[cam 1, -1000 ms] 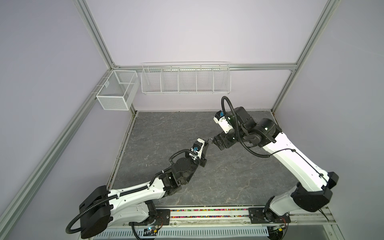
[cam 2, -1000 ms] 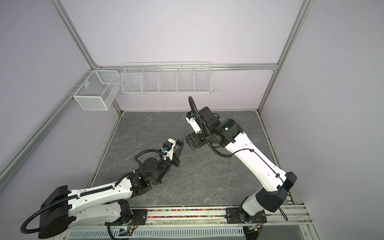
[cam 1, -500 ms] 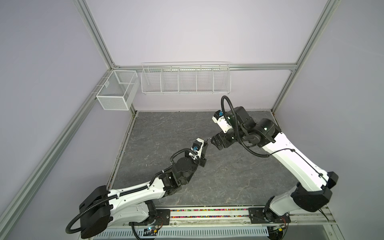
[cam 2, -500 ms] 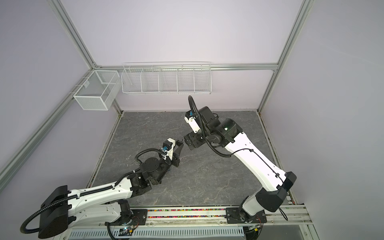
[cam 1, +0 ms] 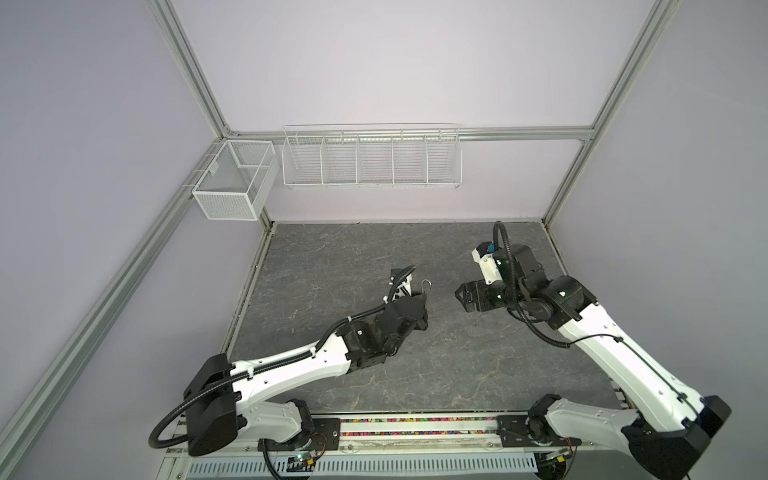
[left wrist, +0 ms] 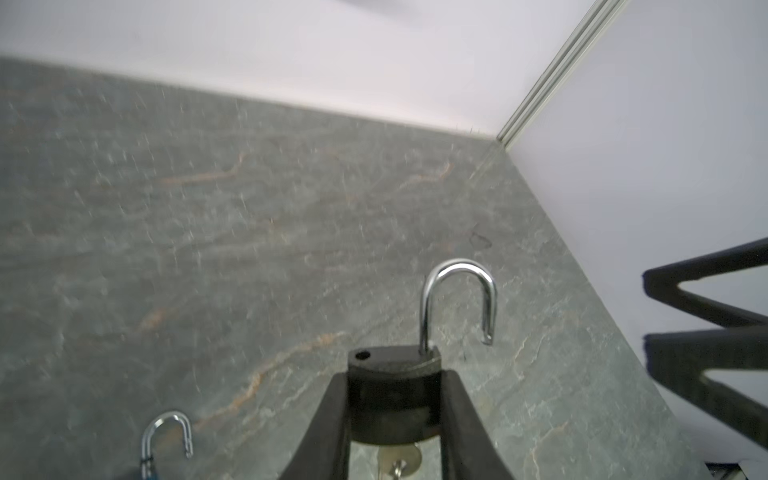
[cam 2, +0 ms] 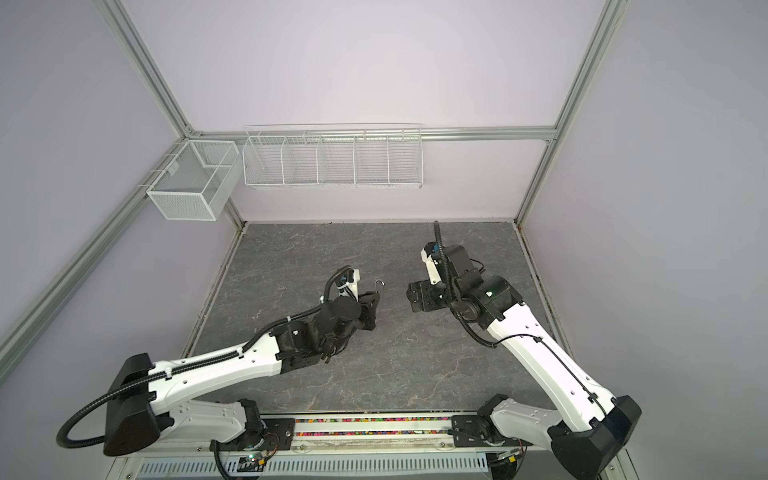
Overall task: Unlock with the key
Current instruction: 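Lower the opened black padlock with the left gripper while the right gripper releases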
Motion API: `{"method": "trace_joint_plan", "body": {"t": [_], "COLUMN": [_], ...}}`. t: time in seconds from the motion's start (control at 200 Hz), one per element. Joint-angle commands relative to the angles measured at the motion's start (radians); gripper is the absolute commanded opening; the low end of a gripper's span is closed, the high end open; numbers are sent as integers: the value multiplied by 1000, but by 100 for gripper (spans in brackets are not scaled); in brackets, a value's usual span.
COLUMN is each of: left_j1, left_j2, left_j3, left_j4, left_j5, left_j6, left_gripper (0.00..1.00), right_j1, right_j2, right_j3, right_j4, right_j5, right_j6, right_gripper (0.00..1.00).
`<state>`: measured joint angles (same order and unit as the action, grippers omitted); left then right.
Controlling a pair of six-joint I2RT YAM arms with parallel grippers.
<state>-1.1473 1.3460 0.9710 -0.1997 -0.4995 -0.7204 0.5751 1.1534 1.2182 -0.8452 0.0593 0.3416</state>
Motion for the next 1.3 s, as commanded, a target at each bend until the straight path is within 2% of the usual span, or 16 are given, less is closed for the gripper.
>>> {"method": "trace_joint_plan", "body": {"t": [0.0, 0.225, 0.36, 0.665, 1.09, 1.19, 1.295], "left_j1": [-23, -32, -33, -28, 17, 21, 20], "left_j2": [86, 318, 421, 557, 639, 649, 644], "left_j3": [72, 236, 296, 349, 330, 329, 334], "left_j4": [-220, -409, -437, -494, -422, -419, -420], "left_j5": [88, 193, 228, 208, 271, 282, 286], "left_j6": [-222, -319, -334, -392, -394, -396, -397], "left_gripper": [0, 0, 0, 3, 4, 8, 20], "right_j1": [-46, -86, -92, -146, -195, -198, -201], "right_j2": [-37, -34, -20, -1, -18, -24, -29], "right_j3": [-99, -214, -245, -282, -311, -312, -307], "right_j4": [101, 162, 173, 176, 176, 173, 169], "right_j5": [-12, -63, -51, -39, -39, -35, -35], "right_j6": [87, 97, 111, 117, 112, 114, 111], "right_gripper": [89, 89, 89, 89, 89, 89, 89]}}
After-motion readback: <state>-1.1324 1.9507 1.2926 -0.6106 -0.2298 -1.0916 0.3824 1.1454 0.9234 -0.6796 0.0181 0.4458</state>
